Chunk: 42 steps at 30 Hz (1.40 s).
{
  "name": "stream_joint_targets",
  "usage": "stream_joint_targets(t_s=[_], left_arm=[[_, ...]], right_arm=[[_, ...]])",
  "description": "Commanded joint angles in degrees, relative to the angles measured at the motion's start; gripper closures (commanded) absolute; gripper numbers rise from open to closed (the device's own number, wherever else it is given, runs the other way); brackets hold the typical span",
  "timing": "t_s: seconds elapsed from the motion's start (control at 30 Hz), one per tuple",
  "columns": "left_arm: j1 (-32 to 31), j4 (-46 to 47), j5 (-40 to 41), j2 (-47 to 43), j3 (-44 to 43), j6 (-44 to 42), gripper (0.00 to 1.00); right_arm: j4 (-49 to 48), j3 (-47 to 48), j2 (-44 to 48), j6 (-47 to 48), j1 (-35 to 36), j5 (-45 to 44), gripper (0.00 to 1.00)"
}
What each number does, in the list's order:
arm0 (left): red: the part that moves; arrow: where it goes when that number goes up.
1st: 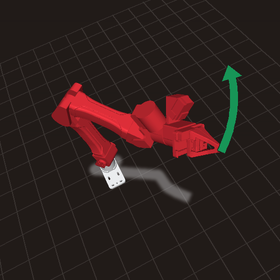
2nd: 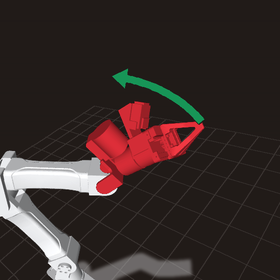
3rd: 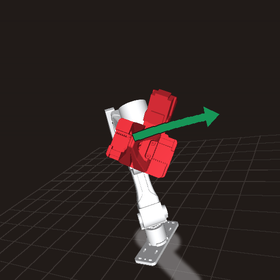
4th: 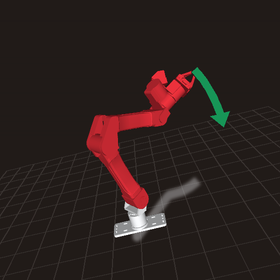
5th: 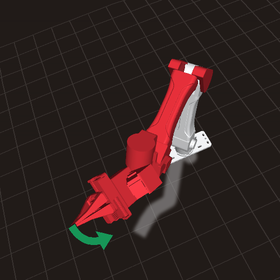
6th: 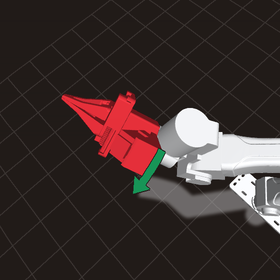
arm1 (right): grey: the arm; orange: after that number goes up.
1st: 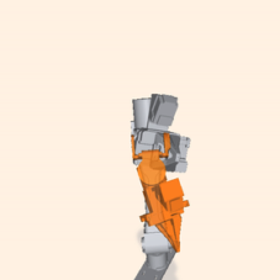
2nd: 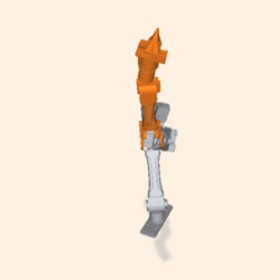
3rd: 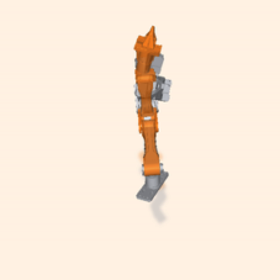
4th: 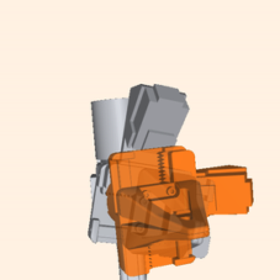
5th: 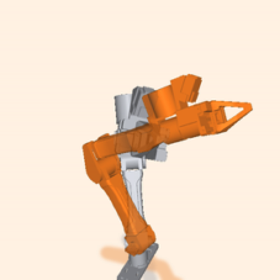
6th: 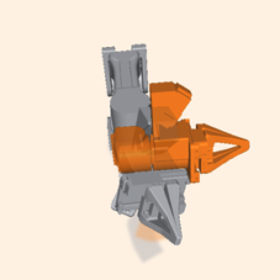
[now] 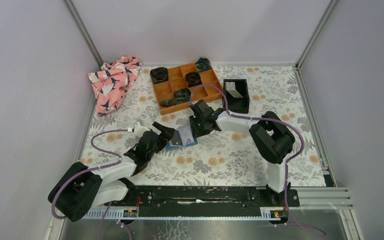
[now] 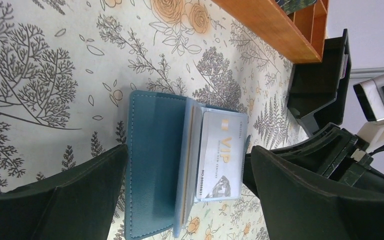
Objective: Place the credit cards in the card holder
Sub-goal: Close the card holder at the center of the board.
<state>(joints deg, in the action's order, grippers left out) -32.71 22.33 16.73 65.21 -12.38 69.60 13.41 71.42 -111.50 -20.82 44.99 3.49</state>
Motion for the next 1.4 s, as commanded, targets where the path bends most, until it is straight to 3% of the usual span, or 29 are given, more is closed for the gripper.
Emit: stream_joint_targets(t_s=[0.0,0.5,1.37], left_arm=[[-1.57,7.19,-1.54,1.31,-1.23,2.48,0.0],[-6.4,5.02,3.04,1.17,-6.09,2.2,0.0],[-12.68,10.62,8.24,10.76,-11.17,5.02,0.0]], right_arm=[[-1.06,-0.72,-1.79,-0.08,0.41,-0.31,0.64],[-1.54,-1.36,-1.53,-0.27,0.44,-0.19,0.63],[-2.06,-4.0,1.77,-0.72,0.45,-2.34,0.63]])
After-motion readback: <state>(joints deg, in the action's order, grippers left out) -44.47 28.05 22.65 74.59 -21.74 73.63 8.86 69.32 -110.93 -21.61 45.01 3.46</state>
